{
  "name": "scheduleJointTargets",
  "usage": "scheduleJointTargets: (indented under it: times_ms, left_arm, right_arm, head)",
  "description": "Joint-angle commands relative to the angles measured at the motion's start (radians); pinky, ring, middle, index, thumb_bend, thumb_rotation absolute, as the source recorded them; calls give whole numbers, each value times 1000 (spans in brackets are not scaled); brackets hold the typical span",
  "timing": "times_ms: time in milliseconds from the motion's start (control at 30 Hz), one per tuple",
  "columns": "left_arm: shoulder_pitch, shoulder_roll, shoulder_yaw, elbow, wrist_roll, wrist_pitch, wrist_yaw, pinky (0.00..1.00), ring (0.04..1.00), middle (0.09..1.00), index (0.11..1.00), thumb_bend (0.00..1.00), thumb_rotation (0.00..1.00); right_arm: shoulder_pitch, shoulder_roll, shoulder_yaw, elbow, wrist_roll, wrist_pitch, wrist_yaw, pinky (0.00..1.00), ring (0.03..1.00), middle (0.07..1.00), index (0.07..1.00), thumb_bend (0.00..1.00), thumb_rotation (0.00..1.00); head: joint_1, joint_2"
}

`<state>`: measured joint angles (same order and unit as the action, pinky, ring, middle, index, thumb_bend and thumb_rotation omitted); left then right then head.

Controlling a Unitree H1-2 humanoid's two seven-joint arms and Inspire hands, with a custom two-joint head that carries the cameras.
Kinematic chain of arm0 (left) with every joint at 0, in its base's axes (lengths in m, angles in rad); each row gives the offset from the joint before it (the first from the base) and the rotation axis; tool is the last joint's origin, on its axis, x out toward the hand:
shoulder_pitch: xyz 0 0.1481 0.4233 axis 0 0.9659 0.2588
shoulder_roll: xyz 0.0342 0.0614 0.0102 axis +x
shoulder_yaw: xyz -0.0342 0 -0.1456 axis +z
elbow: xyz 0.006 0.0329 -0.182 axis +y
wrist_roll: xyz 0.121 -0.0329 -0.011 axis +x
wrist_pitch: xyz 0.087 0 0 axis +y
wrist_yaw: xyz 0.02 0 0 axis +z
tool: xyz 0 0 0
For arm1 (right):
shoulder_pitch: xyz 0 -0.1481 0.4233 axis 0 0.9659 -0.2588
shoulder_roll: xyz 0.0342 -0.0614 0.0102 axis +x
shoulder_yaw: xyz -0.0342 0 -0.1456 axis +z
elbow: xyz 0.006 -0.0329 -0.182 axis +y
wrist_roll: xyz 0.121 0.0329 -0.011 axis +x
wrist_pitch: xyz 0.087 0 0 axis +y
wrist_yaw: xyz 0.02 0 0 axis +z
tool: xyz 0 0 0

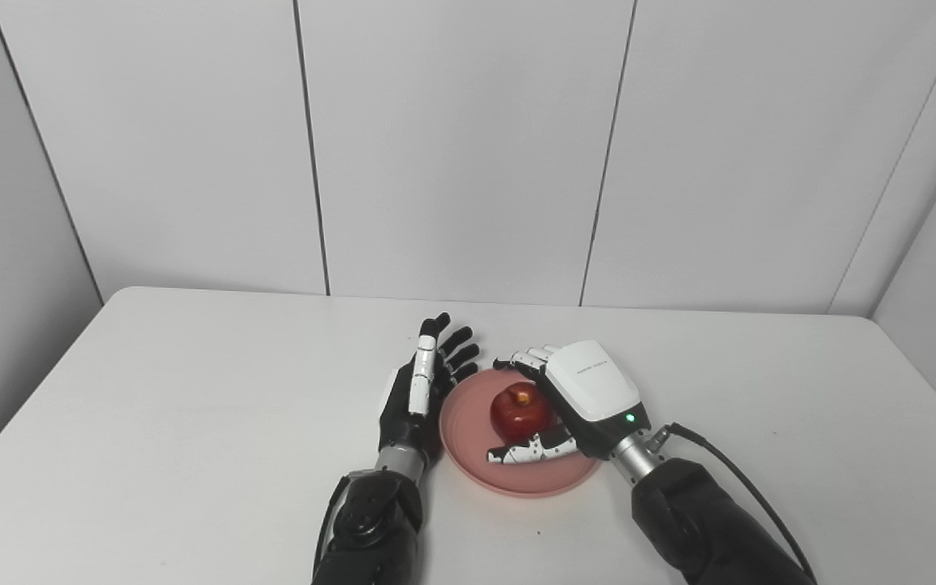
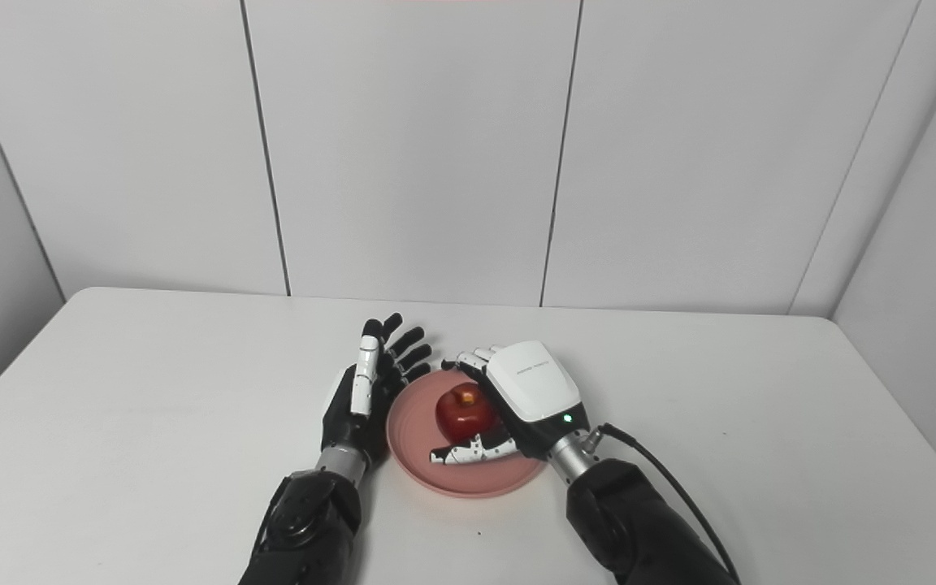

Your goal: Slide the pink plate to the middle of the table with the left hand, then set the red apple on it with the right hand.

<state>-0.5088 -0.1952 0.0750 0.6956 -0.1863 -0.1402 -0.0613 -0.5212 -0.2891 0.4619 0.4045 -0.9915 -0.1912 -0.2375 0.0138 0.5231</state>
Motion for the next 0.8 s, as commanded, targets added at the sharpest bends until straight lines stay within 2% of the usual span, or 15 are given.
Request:
scheduleJointTargets:
  times_ms: [0, 33, 267, 467, 700, 767]
  left_arm:
    - [60, -8, 0, 61, 3, 73, 20, 819, 835, 865, 914, 702, 940]
    - [60, -8, 0, 62, 2, 71, 18, 820, 836, 864, 914, 706, 941]
    - [59, -11, 6, 63, -6, 77, 20, 833, 835, 858, 906, 715, 923]
    - [61, -14, 6, 56, -5, 76, 25, 808, 829, 857, 906, 709, 919]
    - [62, -12, 9, 53, -7, 74, 24, 830, 823, 852, 898, 713, 915]
    - [64, -12, 9, 48, -7, 75, 25, 826, 829, 856, 902, 713, 916]
  right_arm:
    - [-54, -13, -12, -43, -13, 10, -35, 826, 799, 791, 741, 875, 793]
    - [-53, -13, -15, -48, -16, 11, -35, 883, 839, 817, 747, 900, 801]
    - [-53, -10, -38, -81, -20, 16, -58, 988, 903, 869, 776, 966, 818]
    - [-47, -9, -67, -133, -7, 24, -46, 1000, 978, 927, 825, 966, 842]
    - [-47, 1, -106, -158, 17, 7, -79, 1000, 971, 936, 840, 944, 850]
    - [-40, 9, -124, -169, 37, 17, -73, 1000, 978, 942, 862, 898, 917]
  head:
    - [0, 4]
    - [0, 4]
    - [-3, 7]
    - [-4, 7]
    - [-7, 8]
    - [-8, 9]
